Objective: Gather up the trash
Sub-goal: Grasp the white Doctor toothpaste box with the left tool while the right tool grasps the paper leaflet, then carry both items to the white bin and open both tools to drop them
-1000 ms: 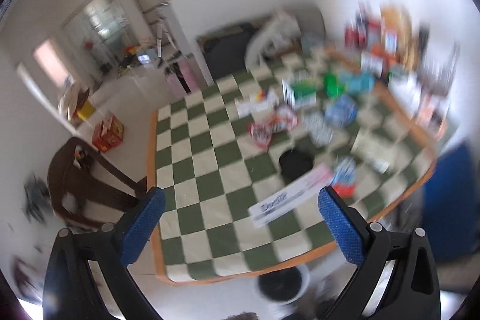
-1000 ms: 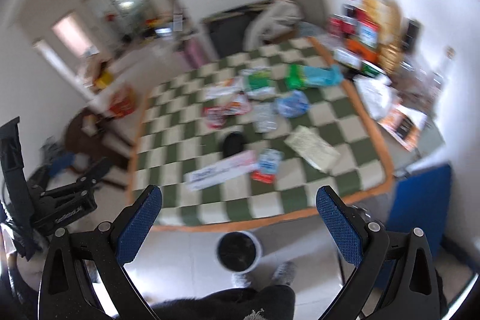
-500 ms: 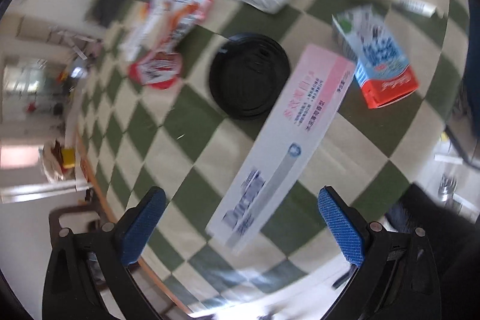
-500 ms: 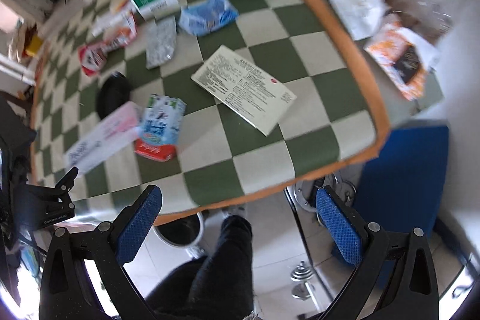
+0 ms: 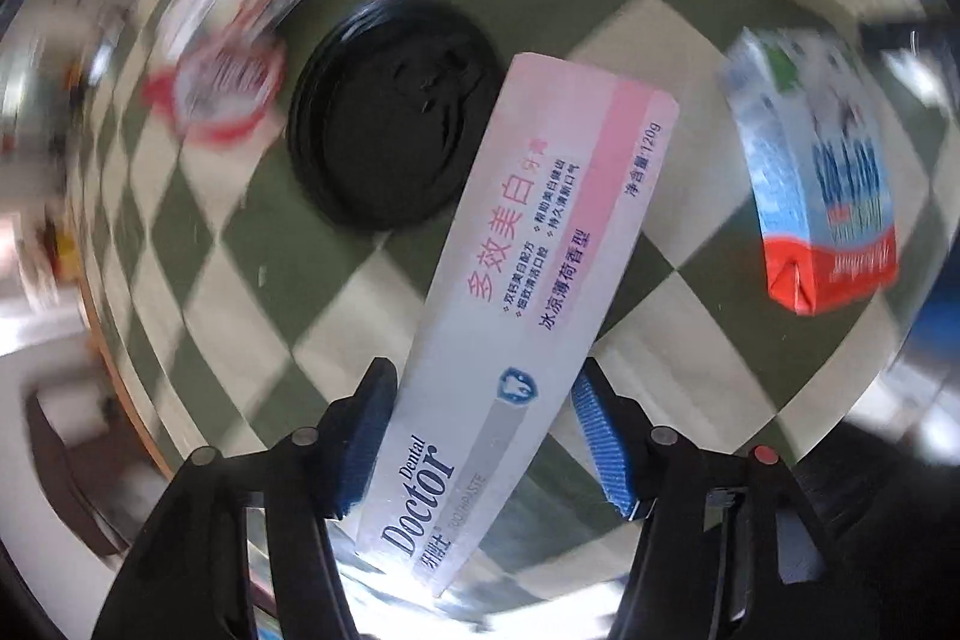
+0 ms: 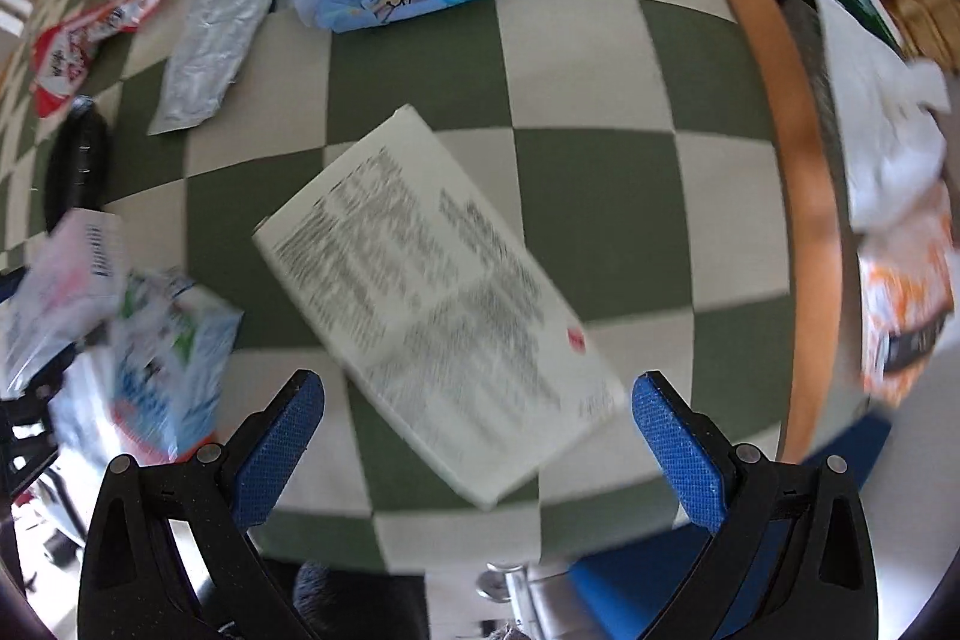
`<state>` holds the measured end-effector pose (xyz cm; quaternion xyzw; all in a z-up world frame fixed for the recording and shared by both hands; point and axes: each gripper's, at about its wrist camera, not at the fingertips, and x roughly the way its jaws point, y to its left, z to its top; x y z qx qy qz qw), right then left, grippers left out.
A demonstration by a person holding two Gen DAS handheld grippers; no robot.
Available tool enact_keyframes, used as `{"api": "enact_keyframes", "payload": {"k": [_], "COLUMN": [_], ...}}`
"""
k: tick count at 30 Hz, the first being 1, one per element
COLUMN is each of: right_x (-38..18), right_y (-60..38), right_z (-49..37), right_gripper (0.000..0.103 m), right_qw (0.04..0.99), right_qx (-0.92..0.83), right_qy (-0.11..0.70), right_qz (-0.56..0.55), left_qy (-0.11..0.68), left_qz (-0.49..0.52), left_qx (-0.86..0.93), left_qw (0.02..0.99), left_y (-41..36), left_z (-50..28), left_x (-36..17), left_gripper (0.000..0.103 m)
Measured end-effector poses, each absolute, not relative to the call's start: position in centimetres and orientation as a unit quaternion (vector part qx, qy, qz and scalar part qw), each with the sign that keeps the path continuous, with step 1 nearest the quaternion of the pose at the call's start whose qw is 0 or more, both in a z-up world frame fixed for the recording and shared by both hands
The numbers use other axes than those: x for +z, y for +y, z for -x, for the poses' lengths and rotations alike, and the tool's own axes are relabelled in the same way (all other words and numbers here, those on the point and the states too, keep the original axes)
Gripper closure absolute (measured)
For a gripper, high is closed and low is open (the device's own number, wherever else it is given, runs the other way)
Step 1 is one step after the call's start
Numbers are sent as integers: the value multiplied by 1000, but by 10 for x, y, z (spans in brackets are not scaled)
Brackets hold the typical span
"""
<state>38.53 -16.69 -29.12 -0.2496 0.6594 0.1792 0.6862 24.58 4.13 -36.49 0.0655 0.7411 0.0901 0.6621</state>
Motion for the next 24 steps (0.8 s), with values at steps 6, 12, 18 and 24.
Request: {"api": "enact_keyframes", "payload": {"k": [6,12,18,24], "right_x": [-308,-307,-302,-303], "right_y": [-154,-158,-128,-101], "right_z": [-392,-392,-379,-362], "right_gripper": [5,5,1,1], "right_qw": [691,624,644,638], "right_qx": [188,204,216,239], "right_qy": [655,748,700,694], "right_qz": [244,103,220,234], "left_qy": [730,727,720,701], "left_qz": [182,256,180,186], "left_qx": [220,204,209,240], "left_qw": [621,603,637,645], "left_y": [82,80,54,43], "left_z": [-209,-193,-199,-199], "left_x": [-365,-381,-373,-358], "left_gripper": [46,44,55,56]}}
